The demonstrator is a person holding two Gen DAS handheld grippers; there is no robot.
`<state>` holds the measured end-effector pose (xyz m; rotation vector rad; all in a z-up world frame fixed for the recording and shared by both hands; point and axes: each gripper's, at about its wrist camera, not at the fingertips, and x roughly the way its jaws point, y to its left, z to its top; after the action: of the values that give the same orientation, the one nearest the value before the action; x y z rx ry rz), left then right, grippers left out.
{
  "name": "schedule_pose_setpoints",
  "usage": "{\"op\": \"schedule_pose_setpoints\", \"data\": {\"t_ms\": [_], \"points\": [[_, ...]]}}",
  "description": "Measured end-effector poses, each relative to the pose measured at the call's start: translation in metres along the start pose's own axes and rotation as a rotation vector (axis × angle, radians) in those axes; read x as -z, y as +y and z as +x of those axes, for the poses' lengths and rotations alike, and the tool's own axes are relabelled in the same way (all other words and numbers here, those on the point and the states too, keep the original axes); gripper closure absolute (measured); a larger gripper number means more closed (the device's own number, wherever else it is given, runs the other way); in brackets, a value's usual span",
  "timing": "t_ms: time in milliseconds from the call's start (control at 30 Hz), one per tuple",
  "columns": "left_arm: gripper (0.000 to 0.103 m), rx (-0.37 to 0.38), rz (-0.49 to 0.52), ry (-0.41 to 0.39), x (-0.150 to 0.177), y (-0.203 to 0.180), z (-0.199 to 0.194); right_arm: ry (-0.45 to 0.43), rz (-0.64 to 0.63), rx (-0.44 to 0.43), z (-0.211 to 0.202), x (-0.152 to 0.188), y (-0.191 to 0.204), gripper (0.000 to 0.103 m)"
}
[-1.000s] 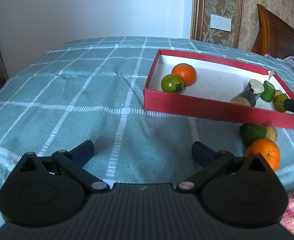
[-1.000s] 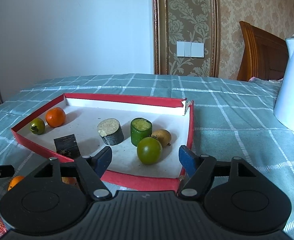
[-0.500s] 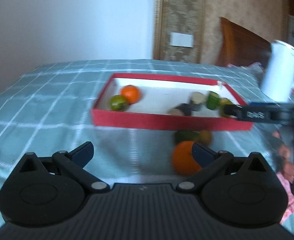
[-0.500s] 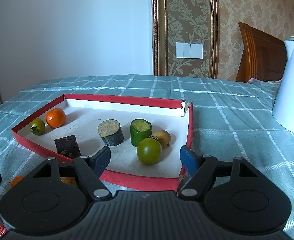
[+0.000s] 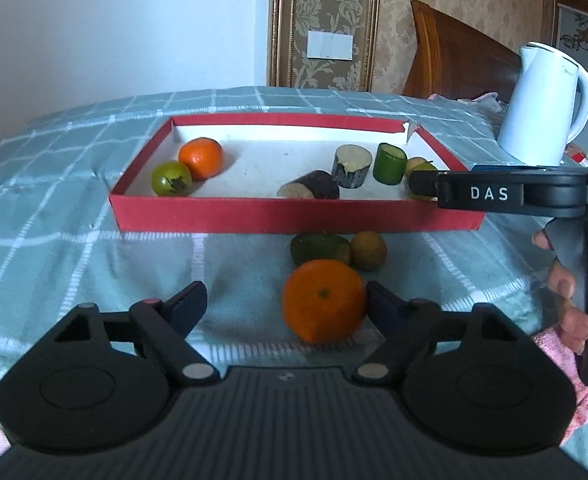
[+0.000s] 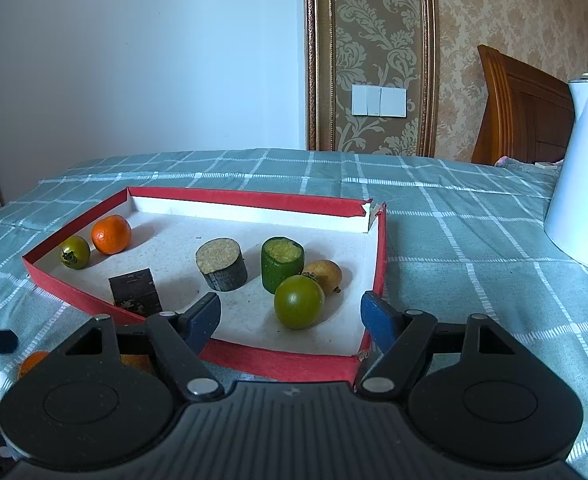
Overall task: Organize fruits
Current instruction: 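Move the left gripper toward the tangerine beside the tray, then grasp the tangerine with the left gripper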
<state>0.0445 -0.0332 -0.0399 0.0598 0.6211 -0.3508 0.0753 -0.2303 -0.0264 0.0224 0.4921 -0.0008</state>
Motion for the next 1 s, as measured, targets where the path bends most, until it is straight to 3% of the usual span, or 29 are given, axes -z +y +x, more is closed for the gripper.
{"op": "schedule_pose_setpoints", "data": {"t_ms": [300, 700, 1000], "points": [[0.062, 0.084, 0.050, -0.016, 0.004, -0.011, -0.001, 0.001, -0.003, 0.001, 0.000, 0.000, 0.001, 0.025], [0.063, 0.034, 0.067, -0.039, -0.004, -0.009, -0.012, 0.001, -0.008, 0.003, 0.001, 0.001, 0.001, 0.025], [0.063, -0.004, 0.018, -0.098, -0.042, 0.018, -0.016, 0.000, -0.016, 0.006, 0.000, 0.003, 0.000, 0.025]]}}
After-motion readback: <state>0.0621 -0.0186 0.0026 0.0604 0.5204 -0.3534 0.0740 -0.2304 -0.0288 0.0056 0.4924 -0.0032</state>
